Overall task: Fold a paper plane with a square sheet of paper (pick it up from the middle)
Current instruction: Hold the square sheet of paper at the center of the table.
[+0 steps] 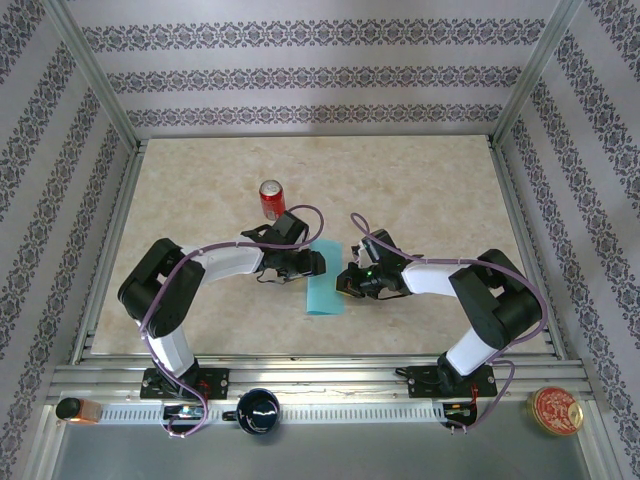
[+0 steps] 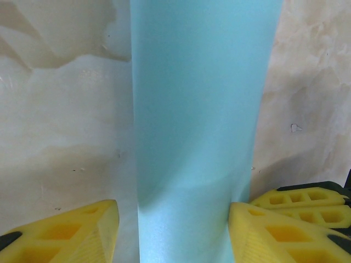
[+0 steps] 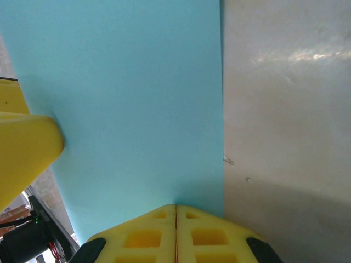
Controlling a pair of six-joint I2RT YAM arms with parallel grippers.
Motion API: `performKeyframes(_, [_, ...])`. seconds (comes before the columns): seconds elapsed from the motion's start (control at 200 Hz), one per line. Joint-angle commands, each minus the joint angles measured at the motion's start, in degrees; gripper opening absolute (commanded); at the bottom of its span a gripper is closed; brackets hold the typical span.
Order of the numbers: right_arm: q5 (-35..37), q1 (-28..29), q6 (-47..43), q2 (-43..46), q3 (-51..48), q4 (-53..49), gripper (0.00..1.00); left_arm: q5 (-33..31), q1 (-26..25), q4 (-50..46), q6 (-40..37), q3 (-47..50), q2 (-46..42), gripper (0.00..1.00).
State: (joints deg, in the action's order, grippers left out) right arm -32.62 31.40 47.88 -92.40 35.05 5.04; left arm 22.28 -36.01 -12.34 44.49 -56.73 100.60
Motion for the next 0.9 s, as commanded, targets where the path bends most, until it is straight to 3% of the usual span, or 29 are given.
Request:
performKeyframes(0.0, [0.89,0.84,0.43,-0.94,0.50,0.37,0.09,0.89,-0.31,1.16,0.72,0.95,-1.73,0.57])
performKeyframes(0.545, [0.98,1.12,0.78,-1.29,0.55,0.85,0.09,0.74,-1.17,0.94,0.75,0.68,0.15,0.59])
performKeyframes(0.894, [0.18,1.03,1.12,1.61,0.72,1.36,0.13,-3.69,-1.19,-5.15,-2.31,-1.36,2.10,0.52])
